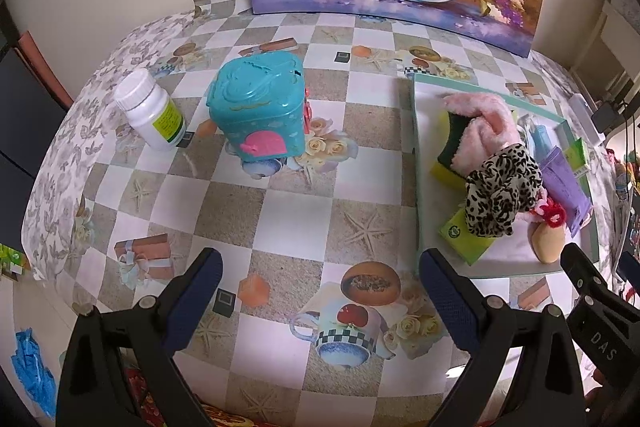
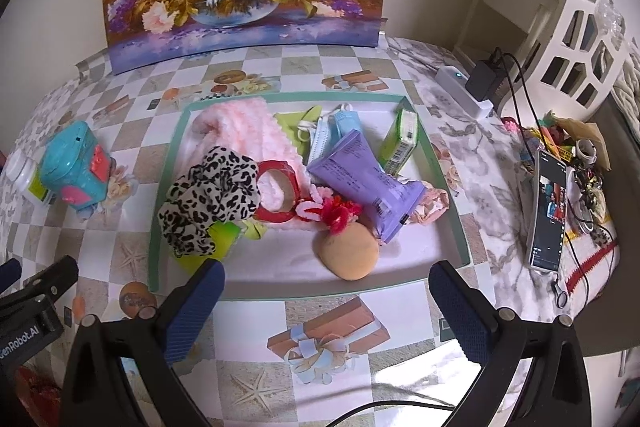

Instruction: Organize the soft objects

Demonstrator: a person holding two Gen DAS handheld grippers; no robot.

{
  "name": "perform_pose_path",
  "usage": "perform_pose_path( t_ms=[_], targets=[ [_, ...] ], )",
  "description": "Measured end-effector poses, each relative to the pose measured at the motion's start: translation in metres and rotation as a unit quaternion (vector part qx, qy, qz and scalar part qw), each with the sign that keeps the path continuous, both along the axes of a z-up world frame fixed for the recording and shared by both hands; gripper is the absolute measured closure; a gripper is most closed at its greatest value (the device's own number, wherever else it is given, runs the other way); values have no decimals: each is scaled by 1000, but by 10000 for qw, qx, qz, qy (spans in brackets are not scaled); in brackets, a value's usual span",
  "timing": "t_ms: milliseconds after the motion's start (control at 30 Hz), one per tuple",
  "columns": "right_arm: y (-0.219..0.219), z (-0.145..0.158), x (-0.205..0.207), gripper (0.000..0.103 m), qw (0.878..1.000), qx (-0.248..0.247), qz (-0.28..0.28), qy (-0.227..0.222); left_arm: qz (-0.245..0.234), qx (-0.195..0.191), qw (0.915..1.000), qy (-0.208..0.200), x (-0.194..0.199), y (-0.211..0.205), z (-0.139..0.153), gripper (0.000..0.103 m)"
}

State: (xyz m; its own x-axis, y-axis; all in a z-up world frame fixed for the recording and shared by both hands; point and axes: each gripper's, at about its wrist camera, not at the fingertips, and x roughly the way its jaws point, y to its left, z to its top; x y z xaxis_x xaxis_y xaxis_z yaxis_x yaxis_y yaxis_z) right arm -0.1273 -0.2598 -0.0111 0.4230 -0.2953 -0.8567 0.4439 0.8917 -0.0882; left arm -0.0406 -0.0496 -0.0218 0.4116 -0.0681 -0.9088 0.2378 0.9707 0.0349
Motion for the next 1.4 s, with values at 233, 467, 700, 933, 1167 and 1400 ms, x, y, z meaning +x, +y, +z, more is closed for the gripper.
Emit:
perform_pose_path(
  t_ms=[233,467,700,933,1167,1400],
  targets=[
    [2,-3,3,0,9999,107,131,5,46,65,10000,46,4,1,-3,4],
    [2,-6,5,0,9997,200,166,11,84,122,9999,14,4,1,-3,4],
    [2,-8,6,0,9995,234,207,45,100,149,9998,31,5,2,-4,4],
    [4,-8,7,0,9994,233,250,63,133,173,9998,24,5,2,-5,4],
    [5,-9,7,0,9994,243,246,66,118,176,9998,23,5,2,-4,4],
    [5,-9,8,0,9994,245,242,69,111,176,9998,30,5,2,-4,4]
  ],
)
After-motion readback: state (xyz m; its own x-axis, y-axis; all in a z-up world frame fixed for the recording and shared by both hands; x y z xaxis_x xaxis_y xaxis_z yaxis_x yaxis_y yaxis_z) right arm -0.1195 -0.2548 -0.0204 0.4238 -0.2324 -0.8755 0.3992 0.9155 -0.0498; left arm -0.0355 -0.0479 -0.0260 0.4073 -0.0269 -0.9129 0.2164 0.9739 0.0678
